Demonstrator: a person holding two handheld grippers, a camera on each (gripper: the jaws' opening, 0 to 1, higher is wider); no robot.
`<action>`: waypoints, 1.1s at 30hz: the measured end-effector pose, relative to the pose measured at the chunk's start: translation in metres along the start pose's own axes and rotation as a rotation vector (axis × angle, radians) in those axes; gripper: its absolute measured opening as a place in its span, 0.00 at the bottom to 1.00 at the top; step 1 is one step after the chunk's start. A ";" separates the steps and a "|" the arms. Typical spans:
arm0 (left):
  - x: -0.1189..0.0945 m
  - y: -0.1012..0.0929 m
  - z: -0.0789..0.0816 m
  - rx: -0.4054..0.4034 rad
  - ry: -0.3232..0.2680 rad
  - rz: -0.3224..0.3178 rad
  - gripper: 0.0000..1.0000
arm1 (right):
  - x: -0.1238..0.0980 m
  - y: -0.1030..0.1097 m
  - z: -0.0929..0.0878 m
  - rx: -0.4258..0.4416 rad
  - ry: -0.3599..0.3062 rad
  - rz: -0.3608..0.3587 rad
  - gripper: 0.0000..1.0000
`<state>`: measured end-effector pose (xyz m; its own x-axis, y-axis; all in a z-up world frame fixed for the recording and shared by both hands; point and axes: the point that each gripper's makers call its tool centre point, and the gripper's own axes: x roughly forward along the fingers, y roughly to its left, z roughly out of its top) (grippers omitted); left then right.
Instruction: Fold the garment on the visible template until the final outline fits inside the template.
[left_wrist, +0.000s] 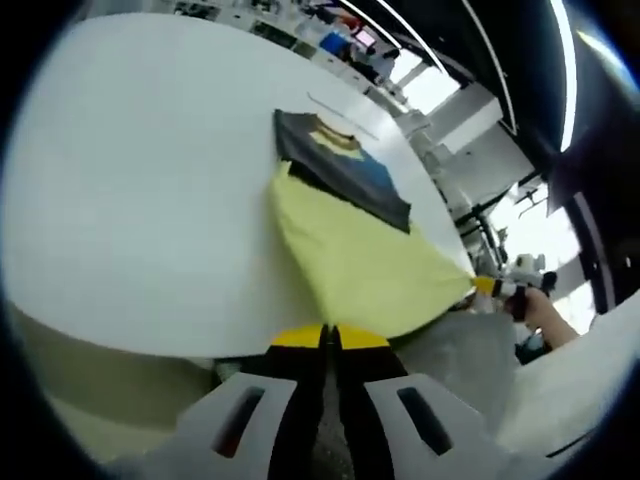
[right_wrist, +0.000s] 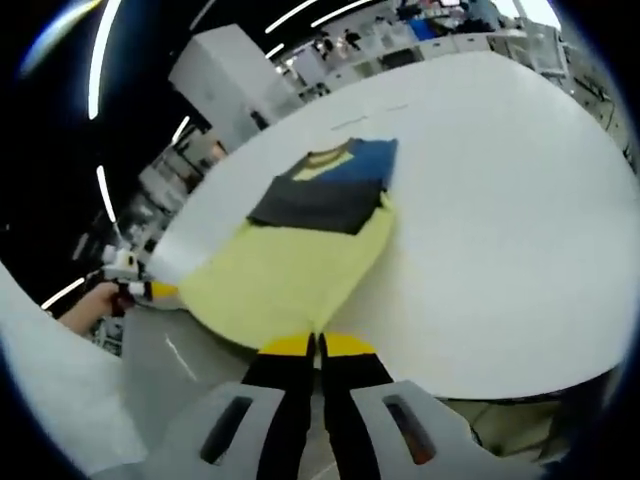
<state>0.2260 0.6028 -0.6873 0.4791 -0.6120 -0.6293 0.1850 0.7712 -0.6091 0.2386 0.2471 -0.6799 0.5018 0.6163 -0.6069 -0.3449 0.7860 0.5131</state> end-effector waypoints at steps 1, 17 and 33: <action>-0.001 -0.001 0.001 -0.001 -0.006 -0.003 0.00 | -0.001 0.001 0.000 0.000 -0.001 0.001 0.03; -0.014 -0.020 -0.003 0.036 0.012 -0.052 0.00 | -0.025 0.008 0.005 0.020 -0.052 0.003 0.03; -0.030 -0.036 -0.009 0.038 -0.003 -0.073 0.00 | -0.037 0.018 -0.007 0.048 -0.072 0.023 0.03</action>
<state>0.1973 0.5919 -0.6500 0.4659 -0.6663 -0.5822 0.2521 0.7307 -0.6344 0.2077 0.2388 -0.6525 0.5505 0.6280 -0.5501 -0.3197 0.7673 0.5560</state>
